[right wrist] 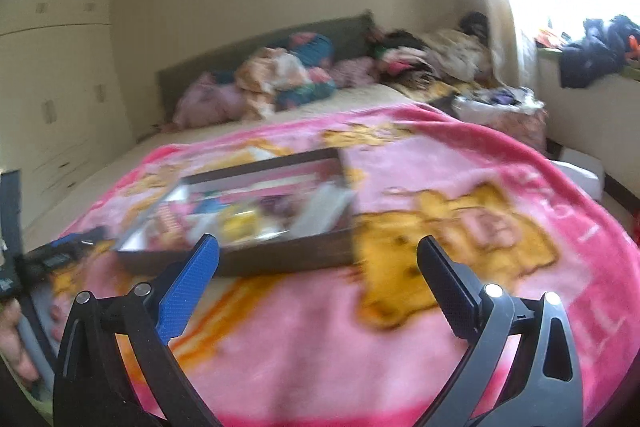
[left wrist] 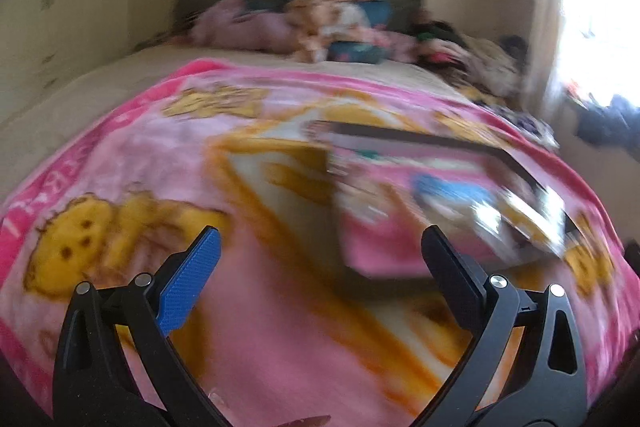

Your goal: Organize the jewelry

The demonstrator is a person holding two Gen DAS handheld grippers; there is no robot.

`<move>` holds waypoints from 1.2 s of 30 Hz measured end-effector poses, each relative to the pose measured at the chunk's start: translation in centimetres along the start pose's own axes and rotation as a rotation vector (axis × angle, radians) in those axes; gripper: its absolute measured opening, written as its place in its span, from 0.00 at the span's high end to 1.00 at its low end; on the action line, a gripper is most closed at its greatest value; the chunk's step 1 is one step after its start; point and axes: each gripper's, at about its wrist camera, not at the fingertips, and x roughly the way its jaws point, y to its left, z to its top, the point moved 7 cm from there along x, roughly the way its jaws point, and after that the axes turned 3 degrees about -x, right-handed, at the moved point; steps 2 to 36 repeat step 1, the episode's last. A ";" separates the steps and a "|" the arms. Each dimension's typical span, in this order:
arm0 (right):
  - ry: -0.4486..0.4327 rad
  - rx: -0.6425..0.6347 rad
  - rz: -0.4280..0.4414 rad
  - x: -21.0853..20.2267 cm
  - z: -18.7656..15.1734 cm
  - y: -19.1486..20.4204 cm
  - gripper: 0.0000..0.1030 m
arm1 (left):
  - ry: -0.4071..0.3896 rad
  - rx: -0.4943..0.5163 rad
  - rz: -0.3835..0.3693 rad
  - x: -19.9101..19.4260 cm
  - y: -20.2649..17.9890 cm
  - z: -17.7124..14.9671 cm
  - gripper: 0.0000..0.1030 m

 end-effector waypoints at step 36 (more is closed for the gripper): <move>0.027 -0.007 -0.038 1.0 0.2 -1.2 0.06 | 0.020 -0.017 0.072 1.6 2.0 0.8 0.11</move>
